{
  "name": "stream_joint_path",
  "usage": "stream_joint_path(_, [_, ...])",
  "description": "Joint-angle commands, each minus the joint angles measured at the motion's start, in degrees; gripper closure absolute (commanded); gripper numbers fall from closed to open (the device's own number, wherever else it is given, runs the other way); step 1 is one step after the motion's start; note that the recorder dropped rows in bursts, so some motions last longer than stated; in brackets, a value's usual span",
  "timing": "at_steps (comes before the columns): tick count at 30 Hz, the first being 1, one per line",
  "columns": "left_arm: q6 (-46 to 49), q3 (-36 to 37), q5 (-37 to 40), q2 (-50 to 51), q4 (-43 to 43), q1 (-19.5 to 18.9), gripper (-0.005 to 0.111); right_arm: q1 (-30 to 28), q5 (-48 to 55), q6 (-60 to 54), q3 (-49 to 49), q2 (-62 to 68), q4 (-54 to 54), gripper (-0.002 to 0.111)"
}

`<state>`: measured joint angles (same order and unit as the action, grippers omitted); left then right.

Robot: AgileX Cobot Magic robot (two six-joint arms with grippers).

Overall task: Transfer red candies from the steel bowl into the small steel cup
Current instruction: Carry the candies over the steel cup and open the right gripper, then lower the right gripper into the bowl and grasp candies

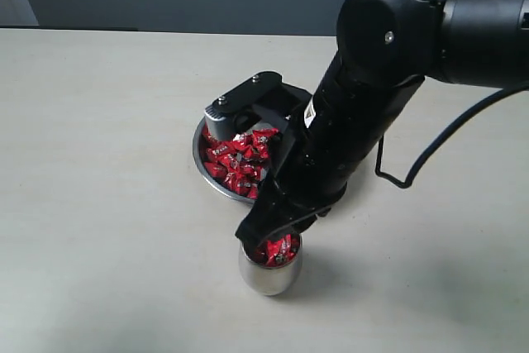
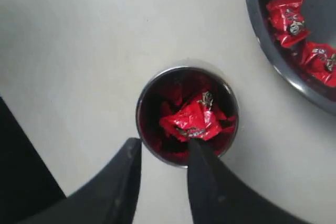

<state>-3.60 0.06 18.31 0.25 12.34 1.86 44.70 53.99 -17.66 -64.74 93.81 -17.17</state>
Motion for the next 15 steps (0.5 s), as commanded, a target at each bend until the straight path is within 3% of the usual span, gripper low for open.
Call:
stream_joint_path(1, [-0.3, -0.1, -0.4, -0.2, 0.0, 0.0, 0.106, 0.0, -8.4, 2.2, -0.2, -0.3, 5.2, 0.077])
stream_joint_path(5, [-0.3, -0.1, -0.4, -0.2, 0.0, 0.0, 0.106, -1.1, -21.9, 12.7, -0.5, 0.6, 14.9, 0.077])
stream_joint_path(15, [-0.3, -0.1, -0.4, -0.2, 0.0, 0.0, 0.106, -6.0, -21.6, 11.7, -8.8, 13.8, 16.0, 0.077])
